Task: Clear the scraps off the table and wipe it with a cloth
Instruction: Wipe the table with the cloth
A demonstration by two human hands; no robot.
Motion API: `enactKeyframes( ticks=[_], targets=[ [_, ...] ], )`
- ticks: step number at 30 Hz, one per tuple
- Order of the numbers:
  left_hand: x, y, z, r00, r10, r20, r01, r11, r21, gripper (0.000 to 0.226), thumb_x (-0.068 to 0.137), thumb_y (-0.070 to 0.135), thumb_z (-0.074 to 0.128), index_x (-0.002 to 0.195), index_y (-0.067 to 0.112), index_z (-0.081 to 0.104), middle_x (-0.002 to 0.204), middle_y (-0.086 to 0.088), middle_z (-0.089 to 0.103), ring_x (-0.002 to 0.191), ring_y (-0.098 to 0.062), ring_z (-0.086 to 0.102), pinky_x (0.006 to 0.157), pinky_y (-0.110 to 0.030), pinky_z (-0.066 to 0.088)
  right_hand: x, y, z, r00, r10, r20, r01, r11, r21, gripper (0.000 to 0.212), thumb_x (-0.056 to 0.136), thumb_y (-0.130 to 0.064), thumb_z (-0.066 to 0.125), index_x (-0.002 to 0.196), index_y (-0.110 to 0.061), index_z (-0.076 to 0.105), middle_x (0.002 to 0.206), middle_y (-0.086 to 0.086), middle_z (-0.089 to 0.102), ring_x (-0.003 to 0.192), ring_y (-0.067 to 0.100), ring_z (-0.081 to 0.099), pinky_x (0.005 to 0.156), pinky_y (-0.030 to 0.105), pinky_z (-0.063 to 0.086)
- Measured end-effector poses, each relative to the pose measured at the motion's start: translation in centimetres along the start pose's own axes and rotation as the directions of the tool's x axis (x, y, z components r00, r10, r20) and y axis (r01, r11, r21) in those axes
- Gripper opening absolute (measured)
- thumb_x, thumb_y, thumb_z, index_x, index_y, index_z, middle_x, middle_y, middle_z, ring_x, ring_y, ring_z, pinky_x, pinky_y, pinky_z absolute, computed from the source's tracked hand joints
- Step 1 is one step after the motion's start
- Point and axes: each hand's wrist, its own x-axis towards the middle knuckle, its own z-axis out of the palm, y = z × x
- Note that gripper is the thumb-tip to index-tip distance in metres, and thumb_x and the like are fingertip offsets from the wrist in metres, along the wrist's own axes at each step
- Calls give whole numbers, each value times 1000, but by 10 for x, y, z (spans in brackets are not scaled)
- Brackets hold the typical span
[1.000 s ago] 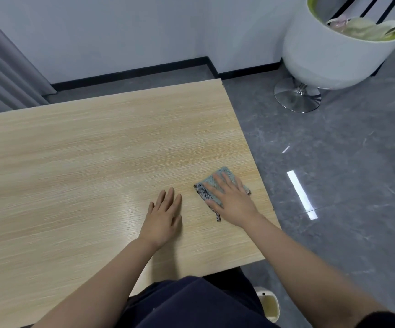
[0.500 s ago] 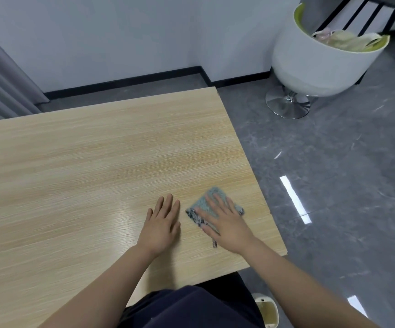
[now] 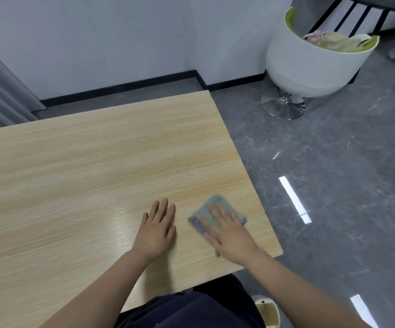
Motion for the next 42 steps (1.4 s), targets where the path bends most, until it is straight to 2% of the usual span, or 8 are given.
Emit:
enactKeyframes(
  ticks=[3, 11, 18, 25, 29, 34, 38, 42],
  targets=[
    [-1, 0, 0, 1000, 3, 0, -3, 999, 34, 90, 68, 58, -12, 150, 24, -2, 154, 3, -19, 134, -11, -27, 117, -42, 0, -1, 13, -9, 980, -173, 95, 172, 985, 19, 53, 94, -60, 5, 145, -43, 1, 154, -1, -11, 144, 21, -14, 115, 37, -11],
    [-5, 4, 0, 1000, -30, 6, 30, 999, 32, 85, 72, 57, -8, 151, 24, 0, 157, 3, -15, 143, -16, -18, 117, -42, 0, 10, 52, -19, 906, 418, 74, -424, 899, 107, 54, 94, -57, 0, 144, -39, -11, 156, 4, -17, 139, 15, -26, 113, 37, -16],
    [-8, 1, 3, 1000, -17, -15, 17, 999, 29, 91, 68, 59, -11, 151, 23, 1, 156, 3, -15, 136, -11, -24, 117, -42, 1, -17, 12, -7, 978, -190, 85, 185, 981, 62, 54, 93, -60, 1, 145, -45, 2, 155, -5, -10, 143, 16, -15, 116, 35, -10],
    [-15, 4, 5, 999, -33, -3, 33, 999, 37, 59, 99, 44, 18, 150, 23, -3, 156, 3, -18, 134, -8, -25, 117, -40, -2, -16, 68, -14, 855, 512, 82, -509, 795, 330, 53, 98, -49, 19, 147, -40, 1, 156, -4, -17, 141, 11, -20, 119, 42, 5],
    [-16, 6, 7, 999, -49, -15, 49, 999, 21, 59, 99, 43, 19, 151, 23, 0, 157, 2, -14, 143, -16, -18, 117, -41, -1, -27, 27, -3, 956, 291, -43, -283, 949, 140, 57, 92, -53, -6, 146, -35, -5, 154, -2, -11, 142, 18, -17, 115, 33, -15],
    [-20, 8, 6, 999, -44, 10, 44, 998, 49, 84, 76, 58, -6, 151, 21, 1, 157, 1, -14, 145, -21, -15, 117, -42, 1, -39, 15, 11, 985, -173, 24, 173, 985, 0, 51, 98, -54, 6, 147, -41, 11, 157, -2, 5, 144, 22, -4, 114, 40, -5],
    [-24, 14, 5, 998, -54, 29, 49, 989, 137, 62, 98, 46, 16, 151, 20, -2, 157, -3, -16, 145, -23, -15, 117, -43, 4, -40, 53, -3, 977, 212, 14, -212, 976, 53, 52, 90, -62, -1, 141, -50, -3, 156, 1, -13, 139, 17, -25, 115, 43, -13],
    [-42, 24, 17, 998, -57, -6, 58, 995, 86, 89, 71, 57, -13, 151, 21, 0, 157, -2, -15, 143, -22, -18, 117, -44, 3, -50, 46, -4, 901, 433, 22, -429, 883, 193, 47, 95, -56, 12, 140, -50, -2, 155, 9, -17, 143, 27, -18, 116, 40, -7]
  ],
)
